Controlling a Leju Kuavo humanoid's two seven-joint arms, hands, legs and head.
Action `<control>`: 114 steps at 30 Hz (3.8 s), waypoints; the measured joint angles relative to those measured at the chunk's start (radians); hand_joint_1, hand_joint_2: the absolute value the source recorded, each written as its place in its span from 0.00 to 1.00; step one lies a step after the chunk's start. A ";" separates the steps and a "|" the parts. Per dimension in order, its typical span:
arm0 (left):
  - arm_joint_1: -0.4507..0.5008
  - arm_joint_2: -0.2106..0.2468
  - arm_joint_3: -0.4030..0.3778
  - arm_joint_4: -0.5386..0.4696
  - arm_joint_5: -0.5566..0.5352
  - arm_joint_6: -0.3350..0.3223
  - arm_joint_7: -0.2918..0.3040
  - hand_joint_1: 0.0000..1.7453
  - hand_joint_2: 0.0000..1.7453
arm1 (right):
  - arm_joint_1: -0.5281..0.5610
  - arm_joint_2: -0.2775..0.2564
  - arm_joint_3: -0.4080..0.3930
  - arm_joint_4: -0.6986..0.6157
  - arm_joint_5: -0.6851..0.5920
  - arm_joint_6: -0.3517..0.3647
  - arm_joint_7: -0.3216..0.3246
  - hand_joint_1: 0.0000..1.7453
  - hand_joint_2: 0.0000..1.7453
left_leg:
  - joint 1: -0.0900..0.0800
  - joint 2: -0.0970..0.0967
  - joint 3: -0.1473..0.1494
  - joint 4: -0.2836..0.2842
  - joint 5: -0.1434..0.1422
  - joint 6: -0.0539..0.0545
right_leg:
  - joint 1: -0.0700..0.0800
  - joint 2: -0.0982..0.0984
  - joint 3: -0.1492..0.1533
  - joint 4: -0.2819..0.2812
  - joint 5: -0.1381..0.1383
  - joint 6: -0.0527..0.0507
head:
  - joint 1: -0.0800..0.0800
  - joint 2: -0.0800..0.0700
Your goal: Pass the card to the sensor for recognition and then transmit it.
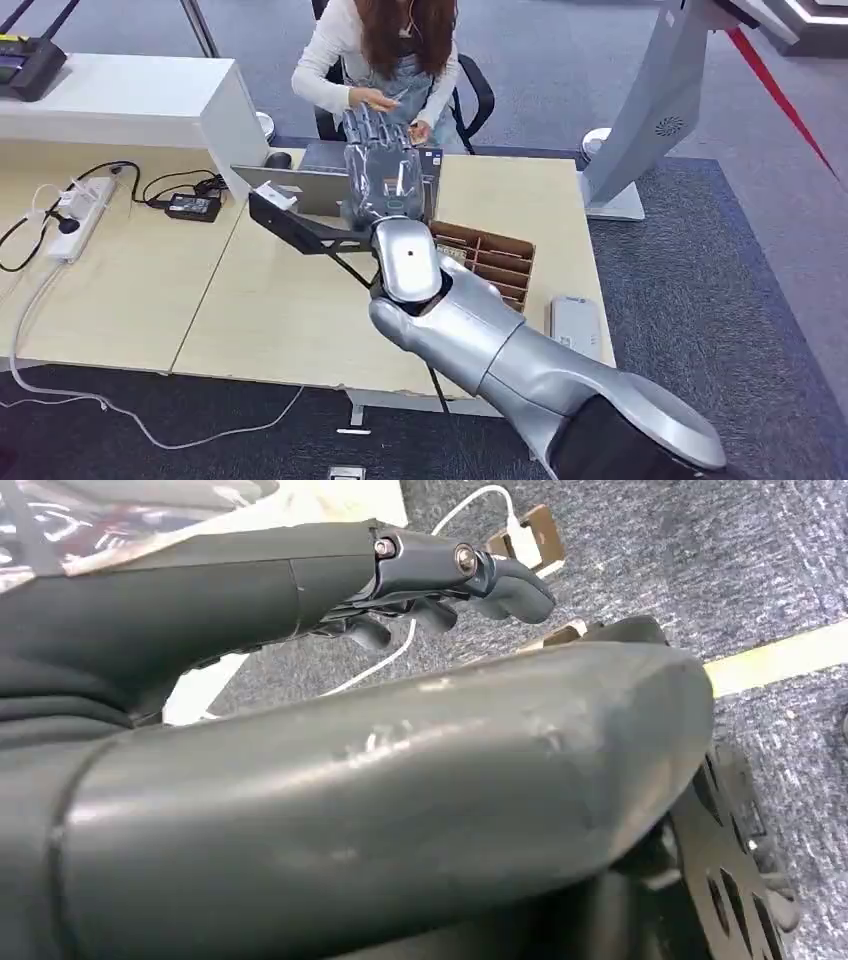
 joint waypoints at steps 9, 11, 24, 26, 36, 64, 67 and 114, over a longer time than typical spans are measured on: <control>0.000 0.000 -0.001 0.000 -0.007 0.011 0.000 0.00 0.00 | 0.031 -0.001 -0.029 -0.009 -0.092 -0.155 -0.231 0.00 1.00 | 0.000 0.000 0.000 0.000 0.000 0.000 | 0.000 0.000 0.000 0.000 0.000 0.000 | 0.000 0.000; 0.000 0.000 -0.001 0.000 -0.004 0.016 0.008 0.00 0.00 | 0.072 -0.015 -0.065 -0.053 -0.067 -0.152 -0.294 0.00 1.00 | 0.000 0.000 0.001 0.000 0.000 0.000 | 0.000 0.000 0.000 0.000 0.000 0.000 | 0.000 0.000; 0.005 0.008 0.003 0.000 0.047 0.079 0.155 0.00 0.00 | 0.738 -0.287 -0.424 -0.647 -0.224 -0.236 -0.588 0.00 1.00 | -0.001 0.000 0.002 0.000 -0.002 0.001 | -0.001 0.000 0.002 -0.003 -0.001 0.001 | 0.000 0.000; 0.006 0.008 0.006 0.000 0.049 0.089 0.167 0.00 0.00 | 0.805 -0.299 -0.471 -0.692 -0.292 -0.206 -0.666 0.00 1.00 | -0.001 0.000 0.002 0.000 -0.002 0.001 | -0.001 0.000 0.002 -0.003 -0.001 0.001 | 0.000 0.000; 0.005 0.008 0.006 0.000 0.046 0.105 0.182 0.00 0.00 | 0.862 -0.291 -0.487 -0.776 -0.340 -0.050 -0.733 0.00 1.00 | 0.001 0.001 0.002 -0.001 -0.001 0.000 | 0.001 0.001 0.002 -0.002 0.000 0.000 | 0.000 0.000; 0.004 0.008 -0.001 0.000 0.045 0.087 0.153 0.00 0.00 | 0.770 -0.293 -0.425 -0.826 -0.039 -0.050 -0.519 0.00 0.00 | 0.000 0.001 0.001 0.000 -0.001 0.000 | 0.001 0.000 0.002 -0.002 0.000 0.000 | 0.000 0.000; 0.004 0.008 -0.002 0.000 0.044 0.082 0.152 0.00 0.00 | 0.762 -0.293 -0.414 -0.785 -0.030 -0.036 -0.504 0.00 0.00 | 0.000 0.001 0.001 -0.001 -0.001 0.000 | 0.001 0.000 0.002 -0.002 0.000 0.000 | 0.000 0.000; 0.002 0.009 -0.019 0.000 0.065 0.045 0.163 0.00 0.00 | 0.738 -0.373 -0.375 -0.640 0.308 -0.048 -0.240 0.18 1.00 | 0.000 0.000 0.001 0.000 -0.001 0.000 | 0.000 0.000 0.002 -0.002 0.000 0.000 | 0.000 0.000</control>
